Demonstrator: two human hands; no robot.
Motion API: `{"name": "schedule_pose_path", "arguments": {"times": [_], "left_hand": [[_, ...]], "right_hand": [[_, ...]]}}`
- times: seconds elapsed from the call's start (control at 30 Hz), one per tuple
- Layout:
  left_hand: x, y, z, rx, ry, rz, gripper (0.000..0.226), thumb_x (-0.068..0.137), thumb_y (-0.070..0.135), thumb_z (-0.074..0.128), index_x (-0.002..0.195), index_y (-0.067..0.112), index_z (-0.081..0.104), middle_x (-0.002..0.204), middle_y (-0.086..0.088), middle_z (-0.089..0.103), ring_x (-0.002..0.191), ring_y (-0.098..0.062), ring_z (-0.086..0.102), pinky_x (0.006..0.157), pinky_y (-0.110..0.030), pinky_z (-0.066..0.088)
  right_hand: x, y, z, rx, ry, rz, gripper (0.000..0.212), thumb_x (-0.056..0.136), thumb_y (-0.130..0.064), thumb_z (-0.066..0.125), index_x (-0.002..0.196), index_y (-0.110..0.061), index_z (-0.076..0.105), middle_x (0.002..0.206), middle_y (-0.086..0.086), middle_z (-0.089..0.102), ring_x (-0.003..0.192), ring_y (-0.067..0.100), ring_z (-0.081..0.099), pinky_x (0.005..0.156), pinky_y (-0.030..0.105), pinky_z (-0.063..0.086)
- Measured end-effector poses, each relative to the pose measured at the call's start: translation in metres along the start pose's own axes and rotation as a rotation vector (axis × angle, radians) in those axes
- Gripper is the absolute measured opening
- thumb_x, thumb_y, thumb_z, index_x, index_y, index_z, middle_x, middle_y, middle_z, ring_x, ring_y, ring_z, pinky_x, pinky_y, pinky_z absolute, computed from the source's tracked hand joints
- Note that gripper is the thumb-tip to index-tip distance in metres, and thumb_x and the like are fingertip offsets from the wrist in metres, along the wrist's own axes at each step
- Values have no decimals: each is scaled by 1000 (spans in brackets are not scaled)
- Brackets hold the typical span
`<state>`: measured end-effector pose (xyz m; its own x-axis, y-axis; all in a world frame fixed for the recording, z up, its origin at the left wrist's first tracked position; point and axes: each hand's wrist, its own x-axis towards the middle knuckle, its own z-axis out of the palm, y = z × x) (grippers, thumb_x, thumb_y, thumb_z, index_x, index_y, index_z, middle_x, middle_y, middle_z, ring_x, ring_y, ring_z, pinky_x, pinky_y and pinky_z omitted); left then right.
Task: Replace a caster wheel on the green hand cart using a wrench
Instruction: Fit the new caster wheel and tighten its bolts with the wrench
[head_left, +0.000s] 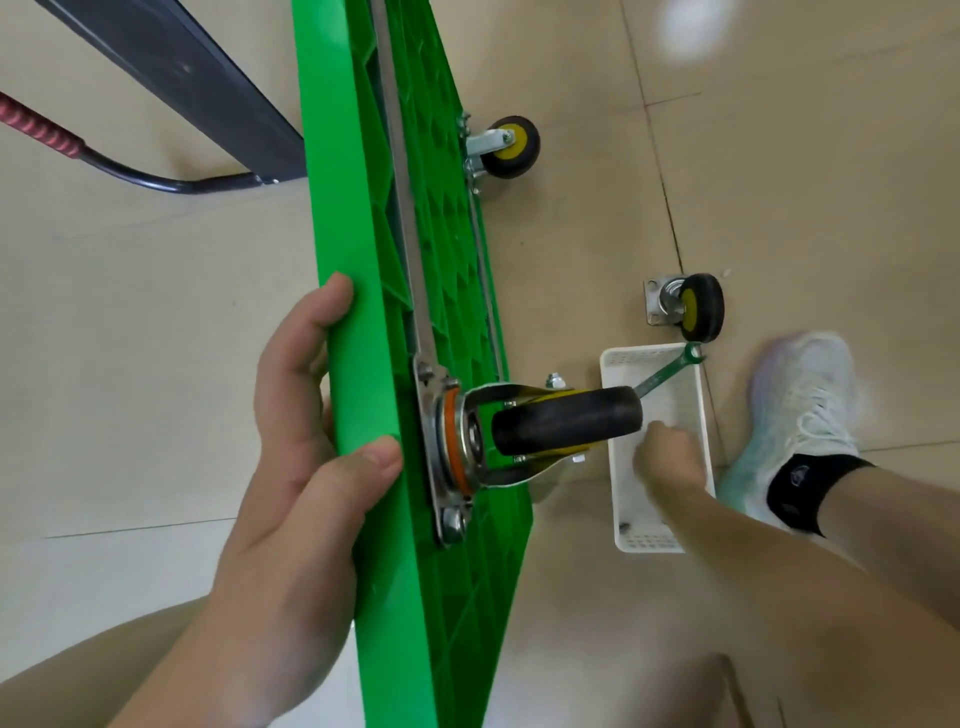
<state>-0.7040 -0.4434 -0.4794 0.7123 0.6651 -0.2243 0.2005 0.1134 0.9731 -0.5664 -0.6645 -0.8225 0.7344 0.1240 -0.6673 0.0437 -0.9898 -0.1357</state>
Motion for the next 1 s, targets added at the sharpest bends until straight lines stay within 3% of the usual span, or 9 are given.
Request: {"name": "schedule_pose_path", "arguments": {"times": [0.07,0.17,0.27,0.37,0.47,0.6,0.7,0.77,1.0], "left_hand": [[-9,-3,-3,34,-113,38,81,69,-6,40,135,41,48,120,16,70,85,-2,70,69,-14,56],[-6,-4,-11,87,-138,34,77,76,5,51,139,49,46,117,21,70,87,-8,71,68,-20,59],[-9,6,-11,127,-156,-6,73,71,30,56,138,58,44,120,19,66,97,-30,70,71,-42,63],[-15,16,-9,133,-151,-52,74,69,41,56,137,63,40,130,7,64,107,-37,67,89,-60,58],[-18,21,-8,154,-164,-45,68,71,42,54,131,70,39,139,-1,58,115,-29,62,100,-53,53],[-20,24,-7,187,-179,-27,67,80,29,50,134,66,36,140,6,54,113,-17,61,92,-31,52],[-20,25,-8,195,-169,-39,72,81,25,51,145,52,34,150,3,47,128,-21,55,109,-48,47],[-19,24,-9,192,-170,-45,74,81,25,52,148,50,33,152,-2,45,132,-26,54,112,-54,45],[-16,19,-12,250,-178,-36,74,83,26,49,149,54,31,154,6,41,137,-18,50,115,-50,44]], "right_hand": [[-11,-3,-13,114,-12,18,16,100,-9,46,108,-7,60,101,11,62,90,29,62,74,42,57],[-39,-3,-47,378,52,-17,26,98,-20,60,122,-12,65,113,8,70,99,26,64,69,28,48],[-82,-8,-96,707,141,-53,30,94,-22,70,122,-12,70,108,2,75,91,16,67,80,26,50],[-129,-25,-163,965,274,-99,24,93,-32,70,114,-21,73,96,-3,76,74,5,71,63,16,51],[-177,-54,-230,1002,262,-319,13,89,-39,73,100,-33,75,87,-9,77,74,0,72,65,15,55],[-222,-98,-270,923,-22,-618,19,81,-25,83,92,-39,77,91,-16,77,84,1,73,74,16,57],[-228,-124,-264,807,-90,-687,19,79,-20,85,90,-33,76,89,-15,76,83,2,72,75,14,55],[-226,-139,-256,746,-88,-718,22,77,-20,86,91,-32,74,88,-15,76,82,2,72,79,18,57],[-211,-161,-238,717,-125,-737,24,71,-23,91,85,-31,73,83,-12,77,79,7,74,81,25,60]]}}
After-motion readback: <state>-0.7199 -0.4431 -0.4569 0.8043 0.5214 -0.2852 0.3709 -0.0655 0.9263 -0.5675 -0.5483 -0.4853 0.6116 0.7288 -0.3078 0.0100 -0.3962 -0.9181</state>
